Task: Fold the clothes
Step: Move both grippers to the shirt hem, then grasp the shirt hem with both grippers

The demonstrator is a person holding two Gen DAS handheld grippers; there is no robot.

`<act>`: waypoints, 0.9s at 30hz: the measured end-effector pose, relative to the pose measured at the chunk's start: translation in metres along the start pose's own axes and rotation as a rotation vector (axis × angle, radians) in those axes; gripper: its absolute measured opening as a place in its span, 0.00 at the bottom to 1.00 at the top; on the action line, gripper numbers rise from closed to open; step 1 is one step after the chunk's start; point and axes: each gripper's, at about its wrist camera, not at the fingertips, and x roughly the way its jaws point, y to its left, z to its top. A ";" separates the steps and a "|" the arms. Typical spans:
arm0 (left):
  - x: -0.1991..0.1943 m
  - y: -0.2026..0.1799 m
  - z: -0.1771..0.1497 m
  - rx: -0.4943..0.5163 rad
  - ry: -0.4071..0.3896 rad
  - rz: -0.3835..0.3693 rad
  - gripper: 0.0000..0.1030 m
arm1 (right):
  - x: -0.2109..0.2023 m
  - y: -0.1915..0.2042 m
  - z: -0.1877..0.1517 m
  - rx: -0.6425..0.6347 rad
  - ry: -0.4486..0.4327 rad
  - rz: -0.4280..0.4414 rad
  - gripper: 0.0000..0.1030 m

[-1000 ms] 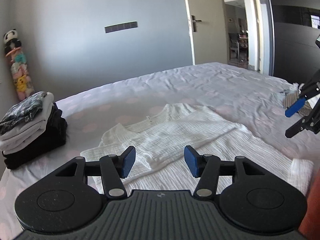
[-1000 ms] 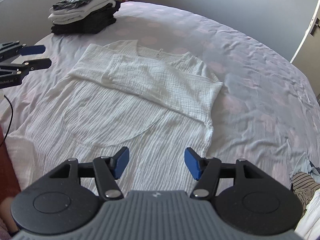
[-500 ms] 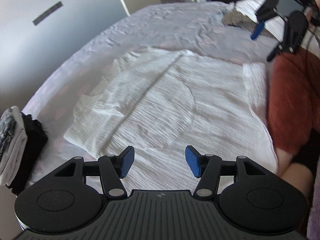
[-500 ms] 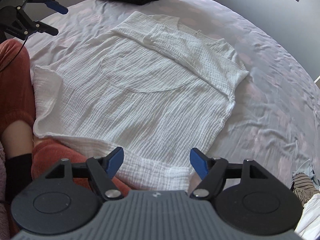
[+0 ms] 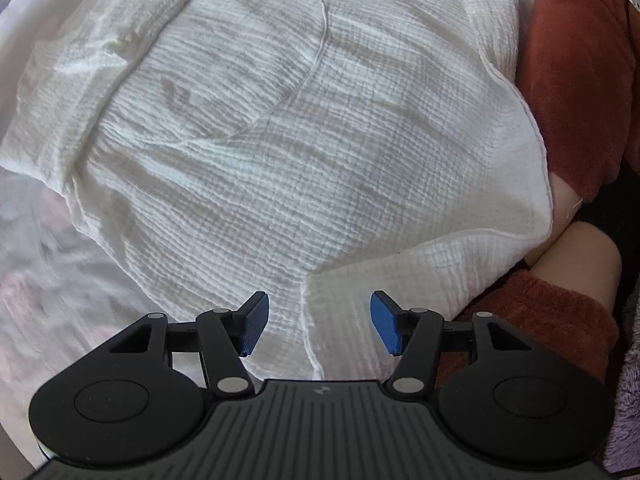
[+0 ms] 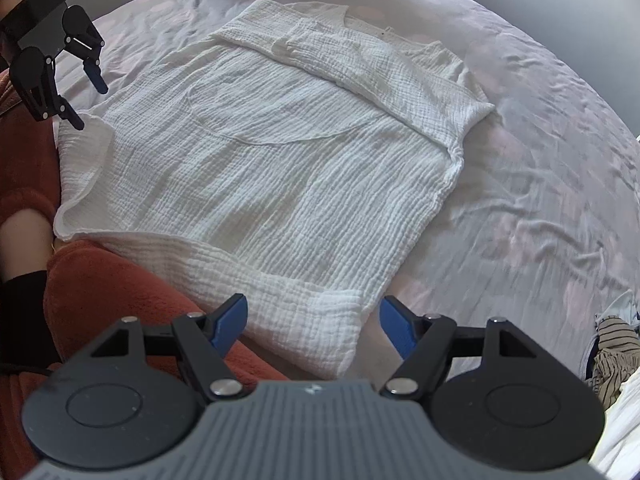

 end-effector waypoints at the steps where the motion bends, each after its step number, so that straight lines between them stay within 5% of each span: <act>1: 0.004 0.000 0.000 -0.004 0.016 -0.003 0.64 | 0.004 -0.003 0.001 0.003 0.009 0.004 0.74; 4: 0.016 -0.001 0.000 -0.017 0.064 -0.013 0.61 | 0.020 -0.013 0.004 0.007 0.049 0.017 0.74; 10: 0.030 -0.001 -0.003 -0.048 0.102 -0.032 0.37 | 0.069 -0.038 0.009 0.053 0.158 0.078 0.68; 14: 0.027 0.001 -0.010 -0.071 0.087 -0.040 0.22 | 0.095 -0.045 0.011 0.092 0.212 0.122 0.50; 17: 0.021 0.005 -0.017 -0.106 0.067 -0.047 0.09 | 0.102 -0.041 0.009 0.096 0.240 0.156 0.21; 20: 0.004 0.007 -0.027 -0.134 0.017 -0.019 0.05 | 0.090 -0.035 0.006 0.087 0.212 0.149 0.07; 27: -0.088 0.019 -0.074 -0.299 -0.225 0.118 0.04 | 0.017 -0.029 -0.008 0.146 0.023 0.037 0.07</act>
